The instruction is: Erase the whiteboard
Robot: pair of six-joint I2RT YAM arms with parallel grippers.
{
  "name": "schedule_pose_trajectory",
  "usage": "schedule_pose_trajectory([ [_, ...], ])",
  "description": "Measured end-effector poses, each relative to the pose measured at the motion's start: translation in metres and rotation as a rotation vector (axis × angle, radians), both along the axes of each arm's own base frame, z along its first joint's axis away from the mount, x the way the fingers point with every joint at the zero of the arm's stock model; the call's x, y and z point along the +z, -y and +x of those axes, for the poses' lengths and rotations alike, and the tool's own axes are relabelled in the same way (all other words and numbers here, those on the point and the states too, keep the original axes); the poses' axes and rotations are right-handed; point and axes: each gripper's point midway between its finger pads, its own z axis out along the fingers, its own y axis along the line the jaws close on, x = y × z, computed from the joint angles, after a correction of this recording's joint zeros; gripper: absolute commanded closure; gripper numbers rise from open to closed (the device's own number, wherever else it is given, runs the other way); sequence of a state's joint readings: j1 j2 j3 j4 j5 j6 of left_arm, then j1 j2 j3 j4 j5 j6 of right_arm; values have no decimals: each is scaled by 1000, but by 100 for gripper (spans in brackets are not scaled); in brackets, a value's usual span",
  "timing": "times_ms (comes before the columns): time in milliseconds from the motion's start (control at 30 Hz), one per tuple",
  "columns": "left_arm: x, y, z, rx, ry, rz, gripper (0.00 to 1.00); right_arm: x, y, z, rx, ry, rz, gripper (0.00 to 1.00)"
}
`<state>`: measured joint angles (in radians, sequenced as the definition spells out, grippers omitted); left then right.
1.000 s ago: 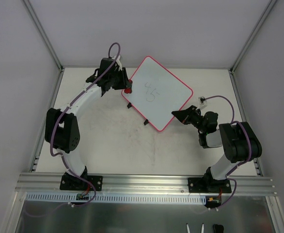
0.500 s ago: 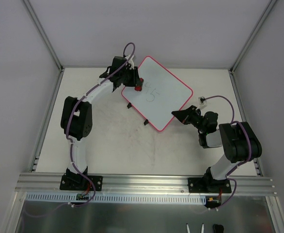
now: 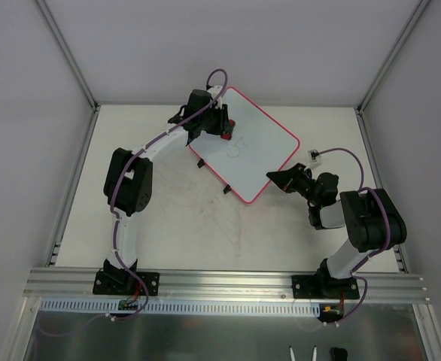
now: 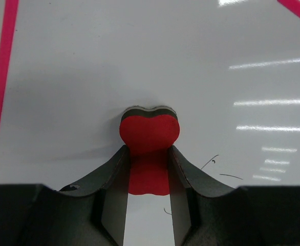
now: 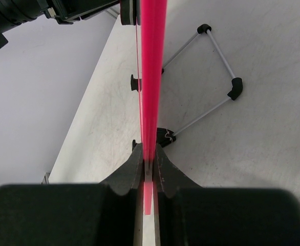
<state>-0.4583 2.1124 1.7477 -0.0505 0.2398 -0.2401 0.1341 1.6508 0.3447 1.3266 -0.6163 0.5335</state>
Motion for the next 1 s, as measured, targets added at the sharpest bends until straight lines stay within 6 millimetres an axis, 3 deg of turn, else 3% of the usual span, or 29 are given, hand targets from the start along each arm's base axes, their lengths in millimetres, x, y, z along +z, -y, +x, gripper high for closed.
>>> schedule_pose_trajectory([
  [367,-3,-9,10,44,34,44,98,1,0,1,2,-2,4,100],
  [700,-7,-1,7,32,55,33,97,1,0,1,0,-8,8,100],
  [867,-11,6,-9,26,97,15,96,1,0,1,0,-11,9,100],
  [1000,-12,24,-31,-6,121,12,96,0,0,1,0,-12,9,100],
])
